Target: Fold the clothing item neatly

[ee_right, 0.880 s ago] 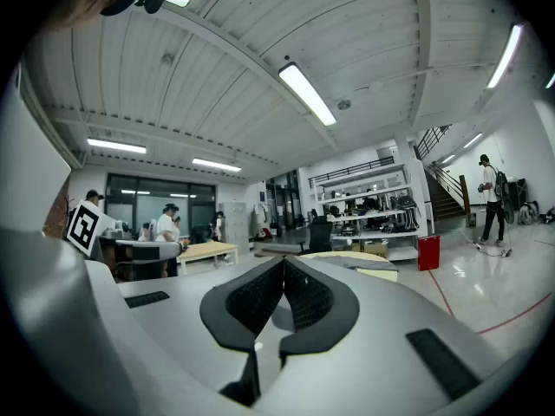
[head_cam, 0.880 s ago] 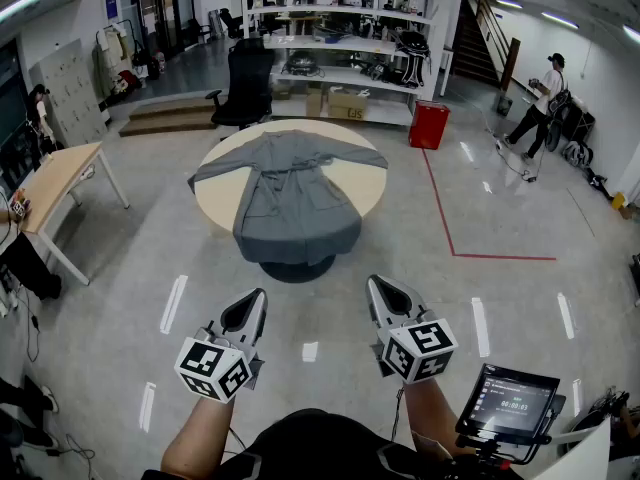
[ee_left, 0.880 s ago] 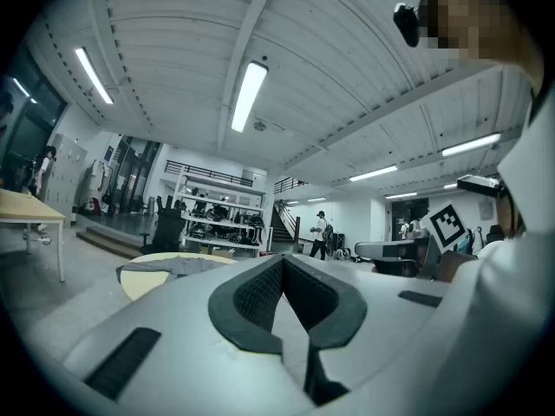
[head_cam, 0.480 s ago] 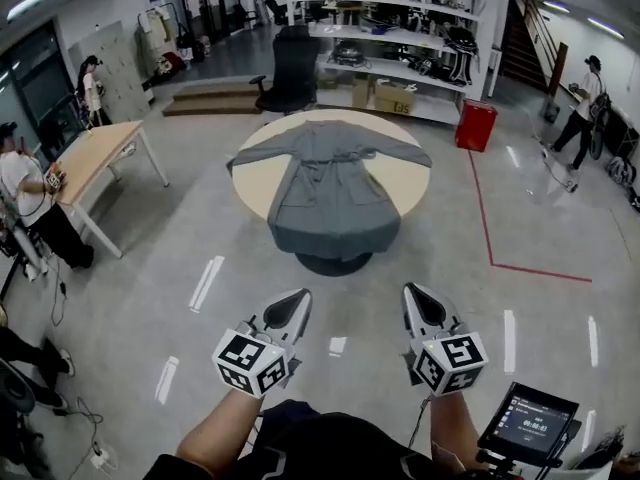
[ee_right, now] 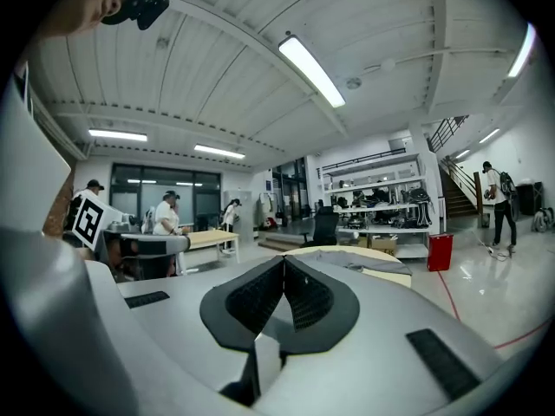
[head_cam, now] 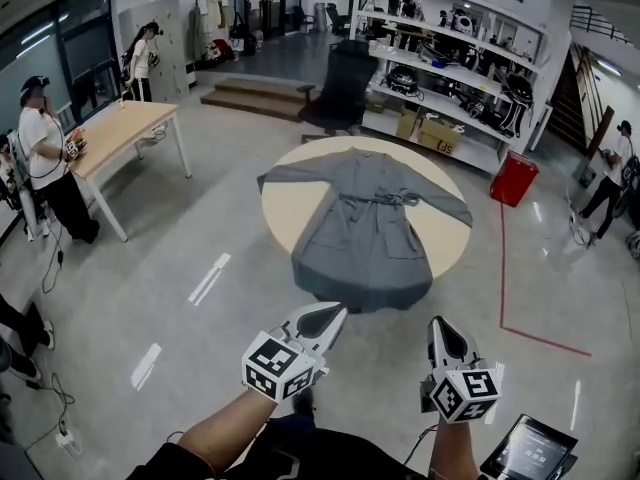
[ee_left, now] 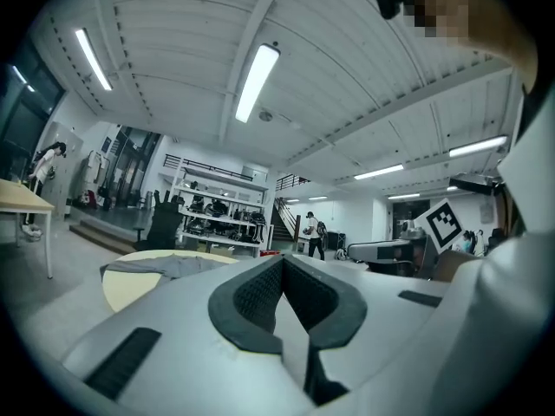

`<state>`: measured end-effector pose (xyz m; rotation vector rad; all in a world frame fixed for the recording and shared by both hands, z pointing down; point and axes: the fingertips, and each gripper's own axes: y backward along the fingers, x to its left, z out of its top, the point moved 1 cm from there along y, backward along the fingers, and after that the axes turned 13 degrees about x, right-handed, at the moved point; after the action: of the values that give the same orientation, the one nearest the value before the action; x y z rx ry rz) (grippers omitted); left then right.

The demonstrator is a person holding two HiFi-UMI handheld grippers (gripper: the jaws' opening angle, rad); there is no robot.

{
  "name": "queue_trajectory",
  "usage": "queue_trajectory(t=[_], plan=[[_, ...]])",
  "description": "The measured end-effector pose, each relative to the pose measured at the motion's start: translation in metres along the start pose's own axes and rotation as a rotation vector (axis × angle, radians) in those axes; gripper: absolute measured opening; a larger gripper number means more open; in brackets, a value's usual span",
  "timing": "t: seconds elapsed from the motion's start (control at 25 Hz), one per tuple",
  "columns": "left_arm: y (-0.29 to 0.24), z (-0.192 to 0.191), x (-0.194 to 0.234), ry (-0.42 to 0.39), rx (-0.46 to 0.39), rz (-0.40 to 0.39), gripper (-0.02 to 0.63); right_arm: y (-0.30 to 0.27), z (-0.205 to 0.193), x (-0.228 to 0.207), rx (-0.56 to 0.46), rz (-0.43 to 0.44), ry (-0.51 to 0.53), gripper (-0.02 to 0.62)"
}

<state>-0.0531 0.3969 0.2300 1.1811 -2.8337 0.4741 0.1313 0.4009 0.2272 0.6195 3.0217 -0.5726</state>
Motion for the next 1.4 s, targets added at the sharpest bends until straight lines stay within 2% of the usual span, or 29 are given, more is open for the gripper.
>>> queue_trajectory(t=[0.2, 0.36, 0.52, 0.68, 0.84, 1.04, 1.12, 1.24, 1.4], plan=[[-0.027, 0.03, 0.058, -0.004, 0.005, -0.037, -0.006, -0.054, 0.034, -0.007, 0.02, -0.034, 0.013, 0.006], [-0.054, 0.04, 0.088, -0.036, 0.014, -0.14, -0.006, -0.098, 0.053, -0.014, 0.029, -0.048, 0.029, 0.006], [-0.086, 0.04, 0.117, 0.018, 0.033, -0.153, -0.007, -0.13, 0.059, -0.022, 0.069, -0.05, 0.018, 0.006], [-0.124, 0.046, 0.145, 0.038, 0.043, -0.144, -0.006, -0.162, 0.063, -0.045, 0.084, -0.054, 0.007, 0.006], [-0.178, 0.064, 0.163, 0.015, 0.072, -0.125, -0.006, -0.197, 0.073, -0.093, 0.051, -0.049, -0.031, 0.006], [-0.278, 0.111, 0.18, -0.007, 0.068, -0.064, -0.006, -0.254, 0.116, -0.189, 0.009, -0.015, 0.008, 0.008], [-0.319, 0.124, 0.195, -0.013, 0.081, -0.05, -0.006, -0.287, 0.124, -0.223, 0.01, -0.018, -0.028, 0.008], [-0.377, 0.134, 0.219, -0.02, 0.092, -0.108, -0.006, -0.326, 0.119, -0.258, 0.022, -0.081, -0.13, 0.008], [-0.428, 0.136, 0.221, -0.037, 0.113, -0.19, -0.006, -0.332, 0.101, -0.293, 0.057, -0.186, -0.227, 0.019]])
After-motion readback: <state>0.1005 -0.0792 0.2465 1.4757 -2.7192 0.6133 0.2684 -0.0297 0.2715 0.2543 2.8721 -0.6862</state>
